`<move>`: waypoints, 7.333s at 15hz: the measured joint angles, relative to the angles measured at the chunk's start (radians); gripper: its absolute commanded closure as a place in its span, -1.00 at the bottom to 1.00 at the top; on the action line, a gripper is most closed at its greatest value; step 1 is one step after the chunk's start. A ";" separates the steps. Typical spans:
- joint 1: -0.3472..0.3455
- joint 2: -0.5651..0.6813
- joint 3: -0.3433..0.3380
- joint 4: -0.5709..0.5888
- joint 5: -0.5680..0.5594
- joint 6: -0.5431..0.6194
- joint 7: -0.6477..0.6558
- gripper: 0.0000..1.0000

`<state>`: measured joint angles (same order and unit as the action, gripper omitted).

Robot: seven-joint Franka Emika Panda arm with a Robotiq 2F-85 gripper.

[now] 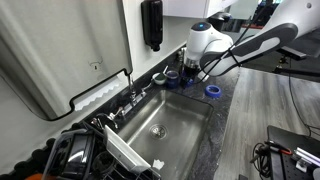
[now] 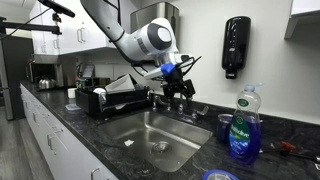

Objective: Pick up the cup and put it in the sink

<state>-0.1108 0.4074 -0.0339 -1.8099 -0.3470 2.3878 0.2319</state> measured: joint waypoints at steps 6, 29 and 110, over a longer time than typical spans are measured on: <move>0.029 0.109 -0.064 0.103 0.001 0.066 0.000 -1.00; 0.030 0.446 -0.200 0.485 0.041 0.043 0.024 -1.00; 0.175 0.270 -0.093 -0.028 0.038 0.216 -0.173 0.92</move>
<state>0.0642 0.6772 -0.1267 -1.8382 -0.3088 2.6037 0.0587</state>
